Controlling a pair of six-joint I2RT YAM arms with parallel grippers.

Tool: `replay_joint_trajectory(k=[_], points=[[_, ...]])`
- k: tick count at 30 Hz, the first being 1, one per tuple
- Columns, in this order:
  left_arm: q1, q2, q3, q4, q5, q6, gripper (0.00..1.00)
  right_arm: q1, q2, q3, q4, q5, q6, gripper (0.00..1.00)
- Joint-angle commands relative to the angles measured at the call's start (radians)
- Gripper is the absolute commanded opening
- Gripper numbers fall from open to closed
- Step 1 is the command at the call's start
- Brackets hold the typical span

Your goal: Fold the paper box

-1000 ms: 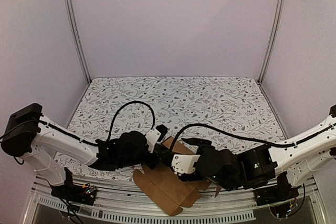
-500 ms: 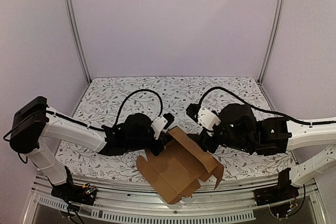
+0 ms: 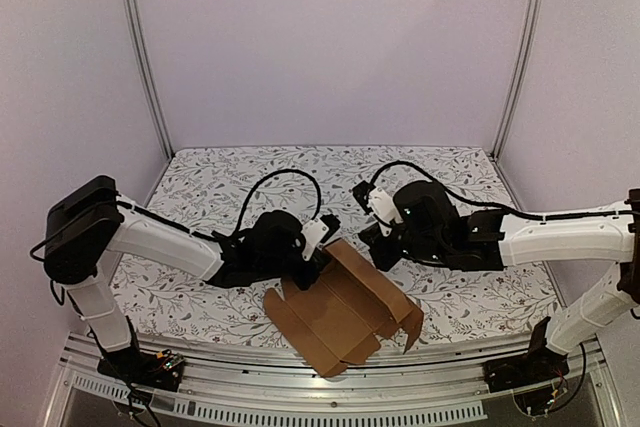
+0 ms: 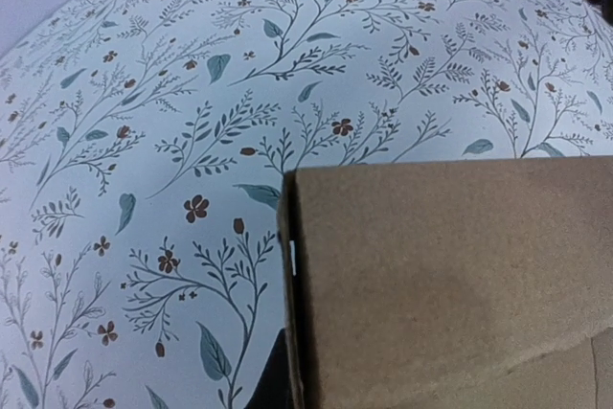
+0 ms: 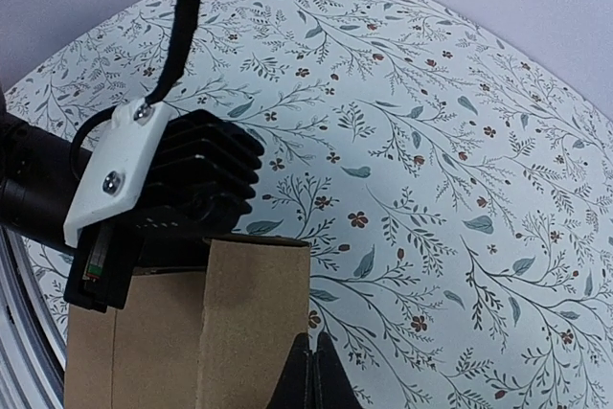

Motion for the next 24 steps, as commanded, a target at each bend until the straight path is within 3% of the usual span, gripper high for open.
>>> replay_joint_trajectory(k=[1, 24], points=[[0.015, 0.031, 0.003, 0.035, -0.021, -0.021, 0.00, -0.016, 0.051, 0.028, 0.115, -0.052, 0.050, 0.00], [0.014, 0.105, -0.088, 0.215, 0.010, -0.098, 0.00, -0.028, 0.285, 0.007, 0.372, -0.107, 0.121, 0.00]])
